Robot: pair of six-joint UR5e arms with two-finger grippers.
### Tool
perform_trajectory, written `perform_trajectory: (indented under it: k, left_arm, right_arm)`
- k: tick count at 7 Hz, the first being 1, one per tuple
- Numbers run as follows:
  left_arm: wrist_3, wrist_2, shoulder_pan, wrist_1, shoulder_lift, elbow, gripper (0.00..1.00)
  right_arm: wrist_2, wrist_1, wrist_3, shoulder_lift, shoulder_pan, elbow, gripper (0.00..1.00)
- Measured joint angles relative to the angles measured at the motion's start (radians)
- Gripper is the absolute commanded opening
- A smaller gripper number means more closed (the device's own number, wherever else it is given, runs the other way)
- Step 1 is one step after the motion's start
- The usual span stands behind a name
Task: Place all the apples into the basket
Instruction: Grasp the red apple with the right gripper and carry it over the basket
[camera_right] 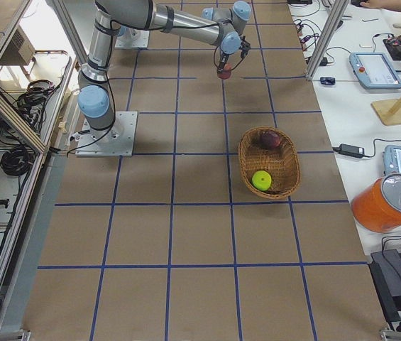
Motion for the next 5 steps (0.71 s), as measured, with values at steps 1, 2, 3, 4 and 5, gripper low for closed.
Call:
perform_trajectory:
  k: [1, 2, 3, 4, 5]
  left_arm:
    - [0.000, 0.000, 0.000, 0.000, 0.000, 0.000, 1.00]
    - [0.000, 0.000, 0.000, 0.000, 0.000, 0.000, 1.00]
    - [0.000, 0.000, 0.000, 0.000, 0.000, 0.000, 1.00]
    - [0.000, 0.001, 0.000, 0.000, 0.000, 0.000, 1.00]
    - [0.000, 0.002, 0.000, 0.000, 0.000, 0.001, 1.00]
  right_arm:
    - [-0.033, 0.055, -0.104, -0.061, -0.081, 0.000, 0.00]
    - [-0.076, 0.100, -0.238, -0.110, -0.175, 0.000, 0.00]
    - [-0.134, 0.120, -0.399, -0.143, -0.277, 0.000, 0.00]
    - [-0.187, 0.117, -0.579, -0.155, -0.379, -0.002, 0.00]
    - [-0.213, 0.089, -0.742, -0.152, -0.475, -0.003, 0.00]
